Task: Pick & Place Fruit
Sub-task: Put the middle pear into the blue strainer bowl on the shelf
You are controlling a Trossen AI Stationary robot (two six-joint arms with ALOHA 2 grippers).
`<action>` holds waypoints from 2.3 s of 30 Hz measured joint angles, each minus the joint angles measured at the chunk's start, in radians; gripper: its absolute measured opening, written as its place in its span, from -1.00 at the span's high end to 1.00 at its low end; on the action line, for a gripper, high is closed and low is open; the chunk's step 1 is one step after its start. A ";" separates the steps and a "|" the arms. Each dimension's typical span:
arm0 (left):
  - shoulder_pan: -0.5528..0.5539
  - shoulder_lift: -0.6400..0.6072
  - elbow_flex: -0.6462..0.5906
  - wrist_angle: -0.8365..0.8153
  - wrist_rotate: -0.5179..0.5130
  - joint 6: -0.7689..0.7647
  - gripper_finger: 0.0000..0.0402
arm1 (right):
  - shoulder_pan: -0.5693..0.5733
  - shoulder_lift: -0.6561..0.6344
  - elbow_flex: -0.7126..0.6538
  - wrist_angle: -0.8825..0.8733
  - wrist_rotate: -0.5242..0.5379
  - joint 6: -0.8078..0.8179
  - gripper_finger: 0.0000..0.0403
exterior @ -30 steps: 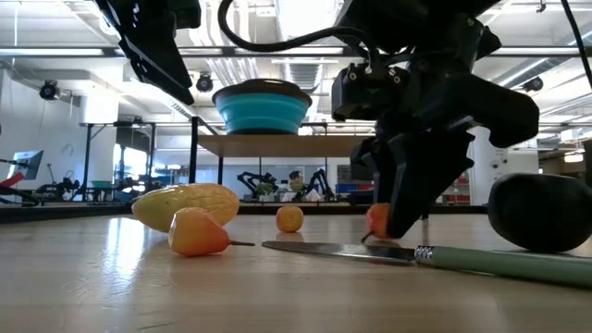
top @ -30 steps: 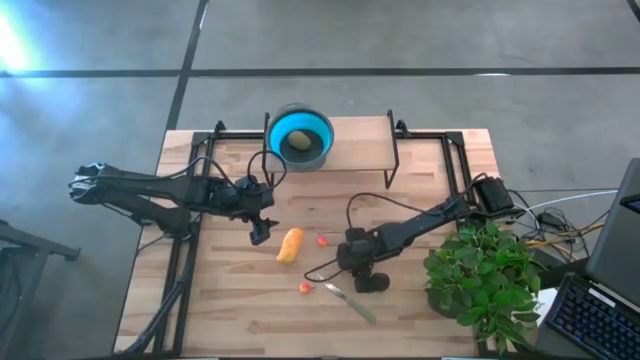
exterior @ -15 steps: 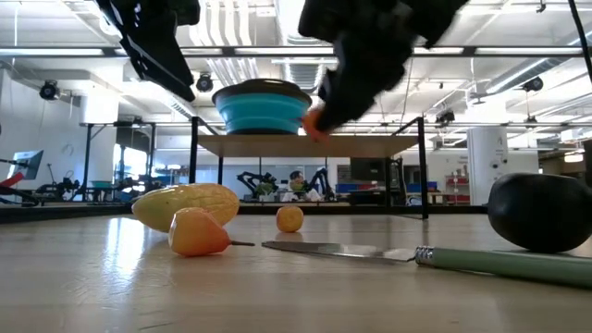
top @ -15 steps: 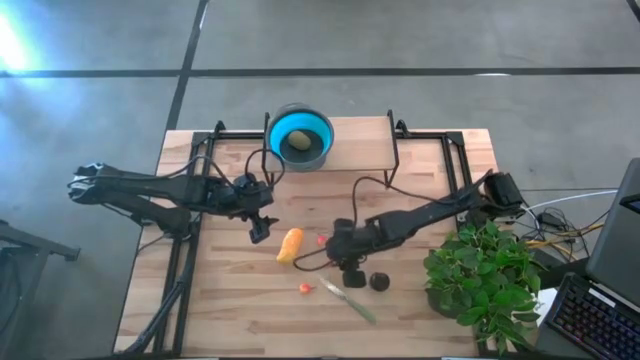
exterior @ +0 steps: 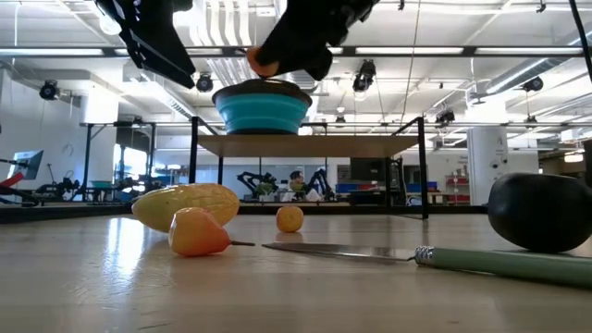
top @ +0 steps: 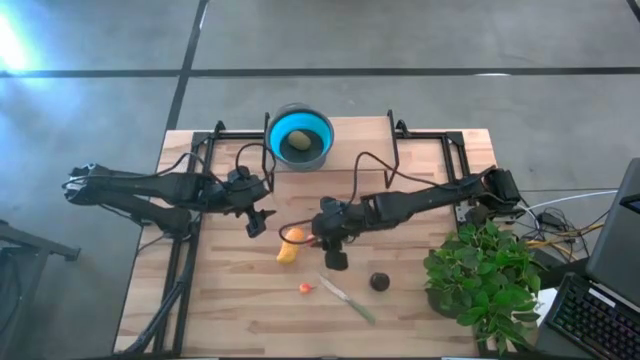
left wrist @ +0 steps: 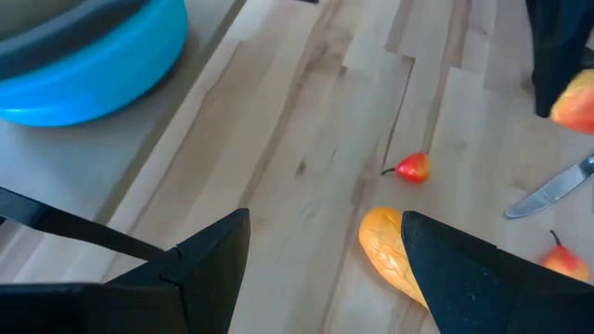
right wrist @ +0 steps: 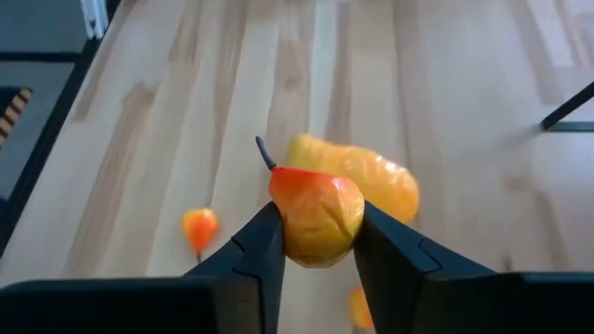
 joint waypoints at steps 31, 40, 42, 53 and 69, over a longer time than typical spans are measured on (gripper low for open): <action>0.002 -0.013 -0.002 -0.050 -0.121 -0.003 -0.43 | -0.240 0.000 0.195 0.003 0.214 0.043 0.51; 0.002 -0.013 -0.002 -0.050 -0.121 -0.005 -0.43 | -0.328 0.000 0.195 0.010 0.233 0.056 0.49; 0.002 -0.013 -0.002 -0.050 -0.121 -0.007 -0.43 | -0.346 0.000 0.195 0.009 0.234 0.056 0.50; 0.002 -0.013 -0.002 -0.049 -0.121 -0.046 -0.43 | -0.417 0.044 0.194 0.058 0.237 0.161 0.48; 0.002 -0.013 -0.002 -0.049 -0.121 -0.052 -0.43 | -0.416 0.062 0.194 0.052 0.235 0.184 0.46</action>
